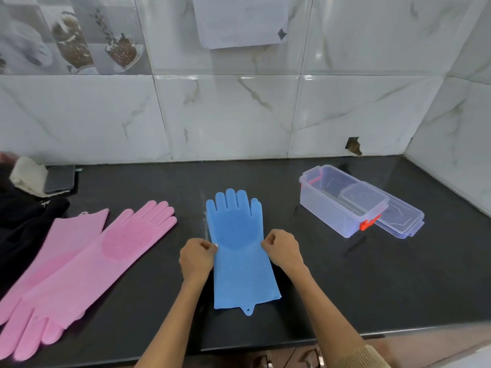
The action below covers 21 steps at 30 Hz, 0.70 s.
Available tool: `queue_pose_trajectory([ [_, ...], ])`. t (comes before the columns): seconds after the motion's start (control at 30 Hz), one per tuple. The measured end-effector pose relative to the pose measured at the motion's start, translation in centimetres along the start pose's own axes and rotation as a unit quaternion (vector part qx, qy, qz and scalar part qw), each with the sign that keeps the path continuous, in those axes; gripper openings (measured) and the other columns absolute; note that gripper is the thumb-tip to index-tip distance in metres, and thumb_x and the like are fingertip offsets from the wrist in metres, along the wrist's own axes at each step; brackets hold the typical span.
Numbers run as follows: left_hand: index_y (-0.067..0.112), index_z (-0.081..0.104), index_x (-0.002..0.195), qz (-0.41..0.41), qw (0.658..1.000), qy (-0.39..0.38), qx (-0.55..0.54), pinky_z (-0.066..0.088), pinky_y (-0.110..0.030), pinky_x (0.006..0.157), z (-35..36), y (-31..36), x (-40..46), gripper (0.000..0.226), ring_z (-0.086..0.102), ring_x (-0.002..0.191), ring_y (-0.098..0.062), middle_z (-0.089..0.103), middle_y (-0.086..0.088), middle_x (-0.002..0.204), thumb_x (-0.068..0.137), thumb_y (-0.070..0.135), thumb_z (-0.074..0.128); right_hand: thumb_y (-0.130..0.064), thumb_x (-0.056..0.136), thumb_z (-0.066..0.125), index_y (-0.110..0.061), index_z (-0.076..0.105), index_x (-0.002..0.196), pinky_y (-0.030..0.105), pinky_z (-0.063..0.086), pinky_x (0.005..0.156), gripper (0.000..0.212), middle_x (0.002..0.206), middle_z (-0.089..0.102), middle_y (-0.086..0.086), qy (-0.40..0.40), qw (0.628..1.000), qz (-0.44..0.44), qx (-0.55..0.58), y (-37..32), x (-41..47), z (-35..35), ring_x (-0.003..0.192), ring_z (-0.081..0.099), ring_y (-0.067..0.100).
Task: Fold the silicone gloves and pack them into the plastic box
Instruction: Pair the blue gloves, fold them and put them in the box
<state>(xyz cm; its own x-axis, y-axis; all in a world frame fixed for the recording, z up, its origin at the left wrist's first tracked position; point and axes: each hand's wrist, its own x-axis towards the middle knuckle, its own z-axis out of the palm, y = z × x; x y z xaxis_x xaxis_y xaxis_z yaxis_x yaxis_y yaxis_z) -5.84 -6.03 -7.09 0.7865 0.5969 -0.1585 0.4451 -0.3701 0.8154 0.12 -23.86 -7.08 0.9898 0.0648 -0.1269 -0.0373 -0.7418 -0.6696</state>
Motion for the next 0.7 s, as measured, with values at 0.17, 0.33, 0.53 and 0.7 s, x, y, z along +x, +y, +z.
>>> queue_pose_trajectory([
  [0.17,0.013,0.069,0.081,0.030,0.999,0.030,0.022,0.052,-0.033,0.072,0.5,-0.5,0.3,0.010,0.065,0.079,-0.020,0.069,-0.002,0.085,0.084,0.022,0.069,-0.018,0.084,0.060,-0.017,0.054,0.079,0.024,0.046,0.062,0.008,0.077,0.061,-0.001,0.007,1.000,-0.015,-0.002,0.5,0.2,0.0,0.070,0.057,0.014],
  [0.33,0.018,0.065,0.085,0.178,0.981,0.012,0.083,0.052,-0.028,0.072,-0.1,-1.7,0.1,0.005,0.061,0.078,-0.011,0.064,0.006,0.085,0.086,0.023,0.068,-0.012,0.085,0.063,-0.017,0.056,0.084,0.025,0.055,0.060,0.009,0.079,0.068,0.005,-0.025,0.998,-0.050,0.041,1.0,0.7,-0.5,0.066,0.064,0.015],
  [0.53,0.031,0.068,0.105,0.338,0.907,-0.055,0.244,0.047,-0.019,0.079,-2.0,-3.3,0.7,0.020,0.059,0.098,-0.005,0.066,0.016,0.107,0.095,0.023,0.052,-0.013,0.088,0.061,-0.020,0.060,0.087,0.016,0.049,0.044,0.007,0.077,0.066,-0.003,-0.068,0.994,-0.056,0.063,1.2,1.4,-0.9,0.063,0.067,0.008],
  [0.7,0.036,0.063,0.115,0.407,0.853,-0.110,0.307,0.045,-0.019,0.094,-3.3,-3.5,1.7,0.026,0.057,0.108,-0.006,0.060,0.016,0.121,0.093,0.025,0.056,-0.016,0.089,0.061,-0.020,0.063,0.086,0.016,0.049,0.046,0.005,0.082,0.066,-0.003,-0.092,0.988,-0.121,0.005,1.3,2.3,-1.5,0.060,0.065,0.009],
])
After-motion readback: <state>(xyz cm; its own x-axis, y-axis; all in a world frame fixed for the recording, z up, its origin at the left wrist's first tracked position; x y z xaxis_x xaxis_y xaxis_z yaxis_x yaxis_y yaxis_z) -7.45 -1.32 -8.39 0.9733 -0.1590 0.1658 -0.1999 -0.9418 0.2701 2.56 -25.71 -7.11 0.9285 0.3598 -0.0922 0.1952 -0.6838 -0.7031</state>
